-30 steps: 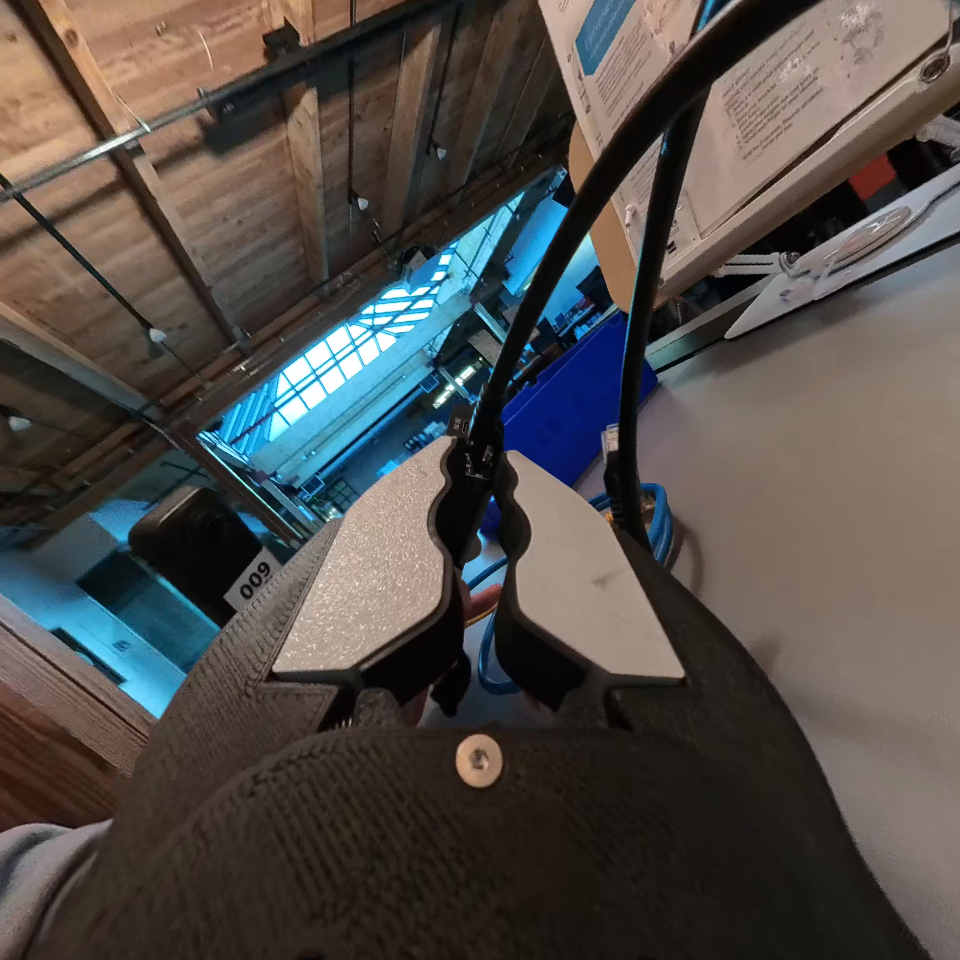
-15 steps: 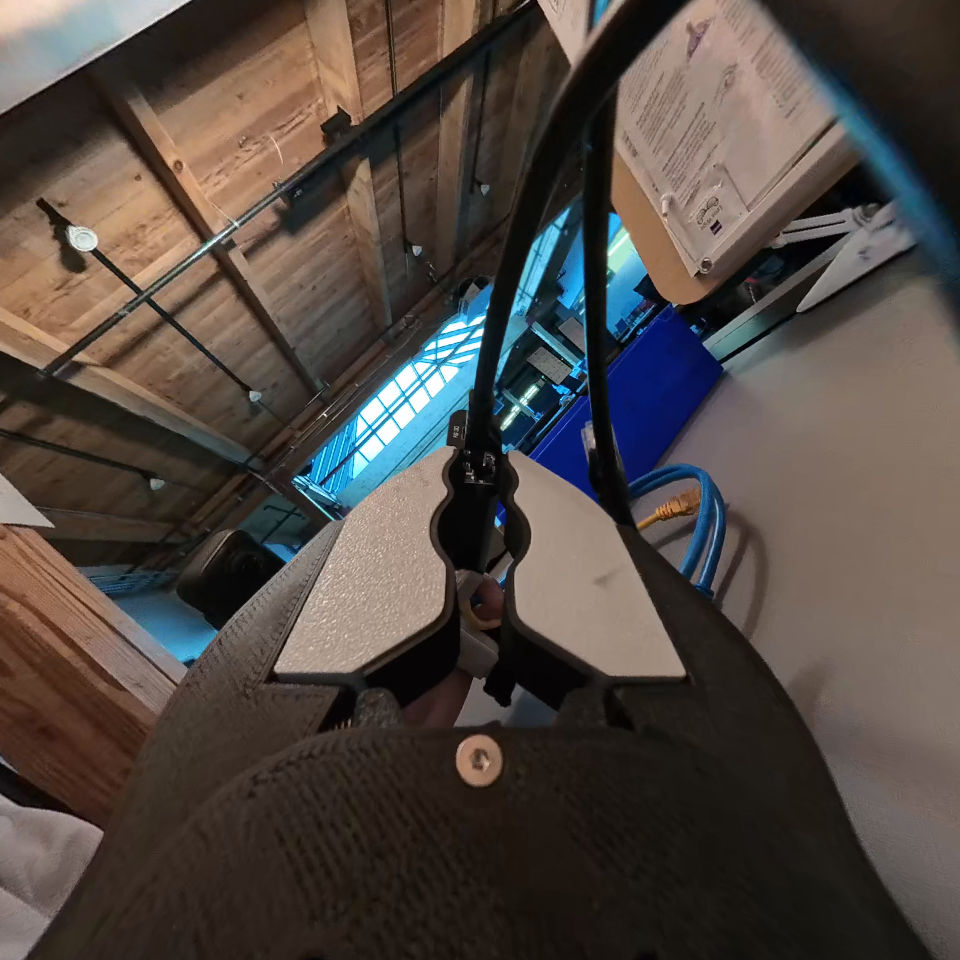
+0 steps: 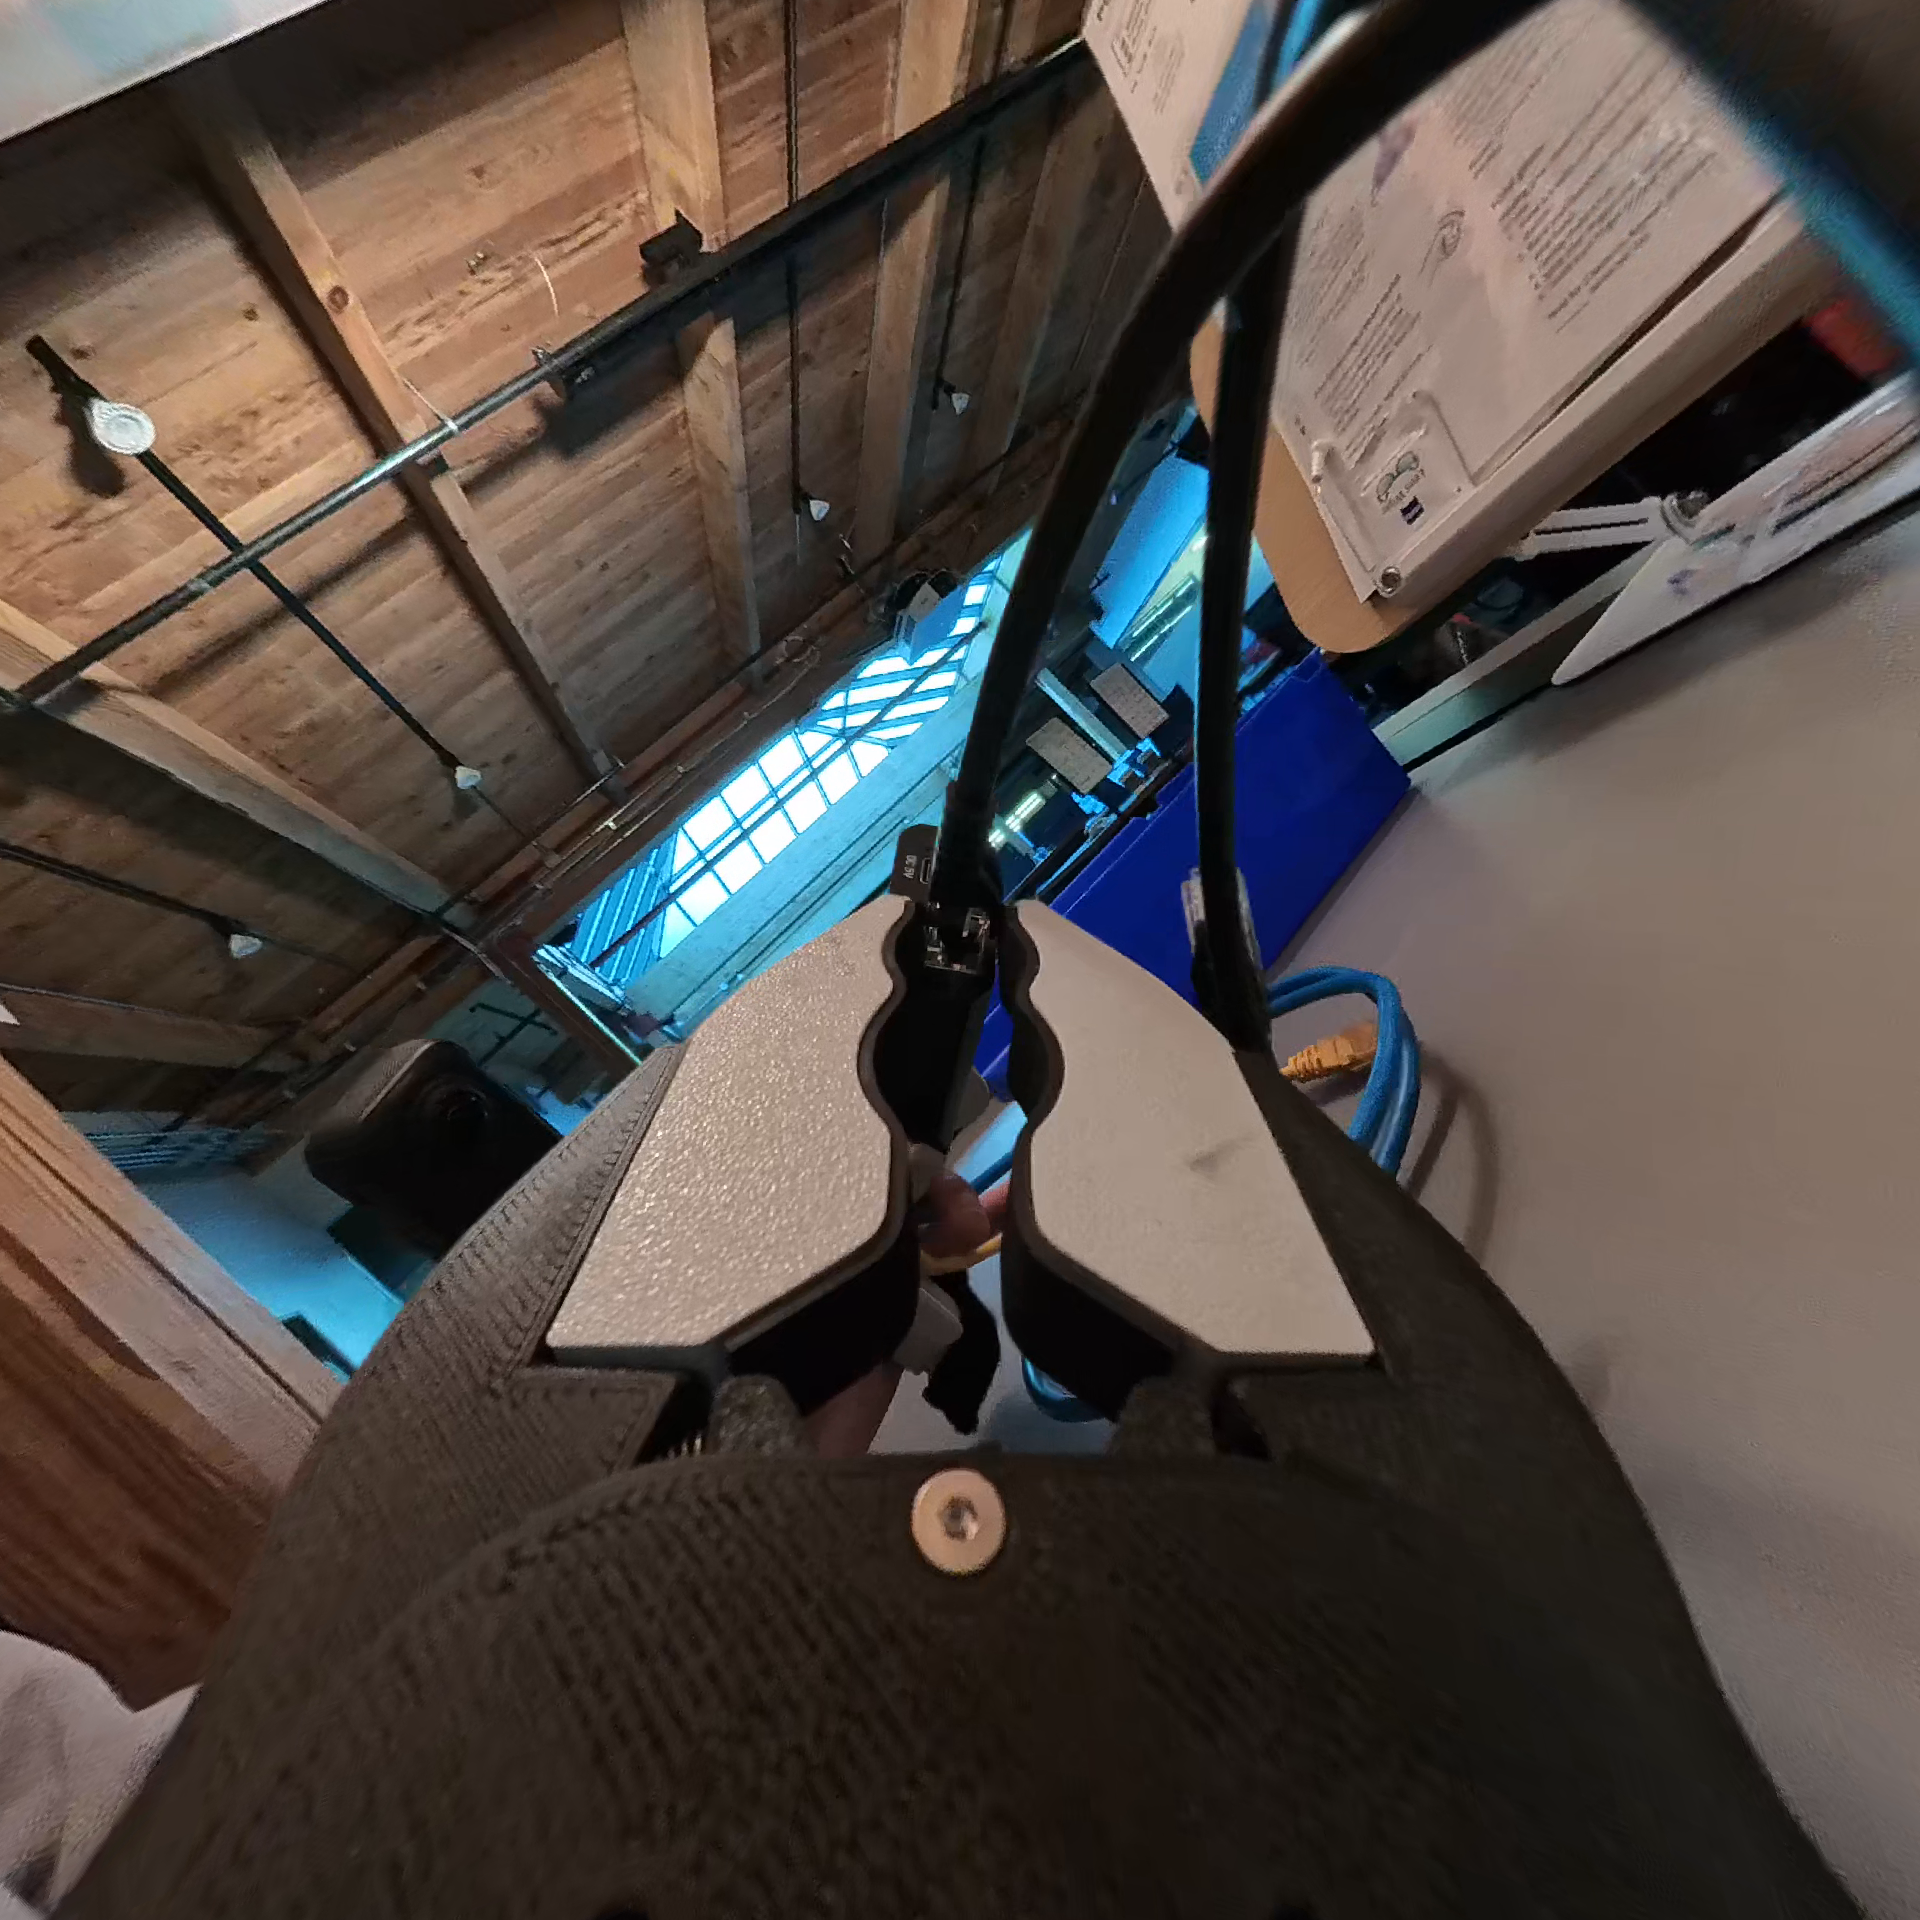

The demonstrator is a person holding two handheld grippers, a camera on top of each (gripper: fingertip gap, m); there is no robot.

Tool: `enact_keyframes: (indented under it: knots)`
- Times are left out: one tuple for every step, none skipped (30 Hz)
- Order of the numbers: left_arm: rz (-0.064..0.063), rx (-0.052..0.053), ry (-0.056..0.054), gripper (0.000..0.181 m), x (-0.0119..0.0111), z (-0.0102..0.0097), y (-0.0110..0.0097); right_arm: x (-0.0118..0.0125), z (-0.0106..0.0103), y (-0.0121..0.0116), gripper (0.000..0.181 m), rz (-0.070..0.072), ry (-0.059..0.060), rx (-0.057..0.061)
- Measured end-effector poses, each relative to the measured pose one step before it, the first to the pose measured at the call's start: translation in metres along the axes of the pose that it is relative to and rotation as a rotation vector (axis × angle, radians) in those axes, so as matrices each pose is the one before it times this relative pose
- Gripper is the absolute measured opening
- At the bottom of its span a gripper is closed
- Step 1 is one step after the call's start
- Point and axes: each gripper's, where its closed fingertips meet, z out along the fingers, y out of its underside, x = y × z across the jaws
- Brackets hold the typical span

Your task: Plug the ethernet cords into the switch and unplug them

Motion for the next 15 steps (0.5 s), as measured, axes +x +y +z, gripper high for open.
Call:
enact_keyframes:
  knots:
    - [-0.0038,0.0003,0.0002,0.059,-0.00029,0.00002,0.00083,-0.00012,0.00043,0.00052,0.013,-0.0011,0.0025,-0.0075]
    - [-0.0051,0.0027,0.0018,0.059,-0.00015,0.00014,0.00035,-0.00029,0.00040,0.00031,0.013,-0.0048,-0.0013,-0.0078]
    - [-0.0033,0.0014,0.0005,0.059,0.00006,0.00018,0.00022,-0.00066,-0.00001,0.00005,0.013,-0.0125,-0.0021,0.0007]
    - [0.0015,0.0002,-0.0026,0.060,-0.00003,0.00028,0.00044,-0.00057,0.00009,0.00017,0.013,-0.0029,-0.0018,0.0012]
    - [-0.0005,0.0004,-0.0025,0.059,-0.00002,0.00023,0.00026,-0.00031,0.00007,0.00014,0.013,-0.0021,-0.0009,-0.0011]
    - [-0.0038,-0.0005,-0.0026,0.060,-0.00007,0.00025,0.00068,-0.00024,0.00012,-0.00001,0.013,-0.0113,0.0028,-0.0025]
    - [-0.0035,0.0008,-0.0035,0.059,-0.00032,0.00028,0.00077,-0.00005,0.00043,0.00023,0.013,-0.0086,-0.0012,-0.0078]
    - [-0.0091,-0.0009,-0.0025,0.060,-0.00006,0.00038,0.00085,0.00031,0.00043,0.00025,0.013,-0.0078,0.0025,-0.0066]
    - [-0.0120,0.0043,0.0016,0.059,0.00009,0.00027,0.00019,-0.00012,0.00022,-0.00001,0.012,-0.0027,-0.0005,-0.0032]
    - [-0.0087,-0.0008,0.0016,0.059,0.00019,0.00028,0.00071,0.00015,-0.00011,-0.00024,0.012,-0.0040,0.0016,-0.0033]
    - [-0.0055,-0.0069,-0.0004,0.059,-0.00008,0.00038,0.00149,0.00058,0.00011,0.00048,0.012,-0.0091,0.0073,-0.0063]
    - [-0.0049,-0.0057,-0.0011,0.059,-0.00014,0.00029,0.00131,0.00113,0.00031,0.00071,0.012,-0.0007,0.0061,-0.0096]
    - [0.0004,0.0009,0.0001,0.059,-0.00004,-0.00007,0.00033,0.00008,0.00007,0.00030,0.012,-0.0066,-0.0045,-0.0083]
    - [0.0032,-0.0051,0.0014,0.059,0.00033,0.00044,0.00079,0.00103,-0.00058,0.00031,0.012,-0.0104,0.0026,-0.0078]
    - [0.0026,0.0012,-0.0007,0.059,0.00022,0.00020,-0.00021,0.00065,-0.00042,0.00002,0.012,0.0074,0.0015,-0.0019]
